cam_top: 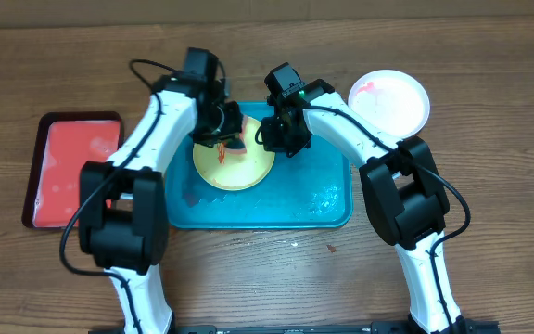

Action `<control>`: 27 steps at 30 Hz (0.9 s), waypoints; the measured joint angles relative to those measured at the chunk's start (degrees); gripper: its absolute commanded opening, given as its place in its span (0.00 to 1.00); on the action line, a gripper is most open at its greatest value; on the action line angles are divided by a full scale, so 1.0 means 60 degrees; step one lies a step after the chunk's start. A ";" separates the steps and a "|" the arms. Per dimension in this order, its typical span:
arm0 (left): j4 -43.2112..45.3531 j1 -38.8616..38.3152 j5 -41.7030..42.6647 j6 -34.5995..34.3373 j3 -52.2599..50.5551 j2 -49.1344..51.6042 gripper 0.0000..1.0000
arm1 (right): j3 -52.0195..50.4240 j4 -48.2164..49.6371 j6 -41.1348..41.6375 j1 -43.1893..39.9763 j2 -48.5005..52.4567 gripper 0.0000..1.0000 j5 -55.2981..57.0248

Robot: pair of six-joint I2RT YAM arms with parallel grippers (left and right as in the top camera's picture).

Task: Clean dirty plates on tray and stack at the side
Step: 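Scrub the yellow plate with the sponge while right gripper holds it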

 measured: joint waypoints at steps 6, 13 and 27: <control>-0.0306 -0.0164 -0.0208 -0.0164 0.0000 0.0914 0.04 | 0.0000 -0.0011 0.0076 0.0000 0.0000 0.04 0.0007; -0.0546 -0.0153 -0.0918 -0.0273 0.0200 0.1027 0.04 | -0.0004 -0.0004 0.0076 0.0007 0.0004 0.04 -0.0004; -0.0794 0.0430 -0.3683 -0.0397 0.0503 0.1027 0.04 | -0.0004 0.0040 0.0117 0.0044 0.0015 0.04 -0.0073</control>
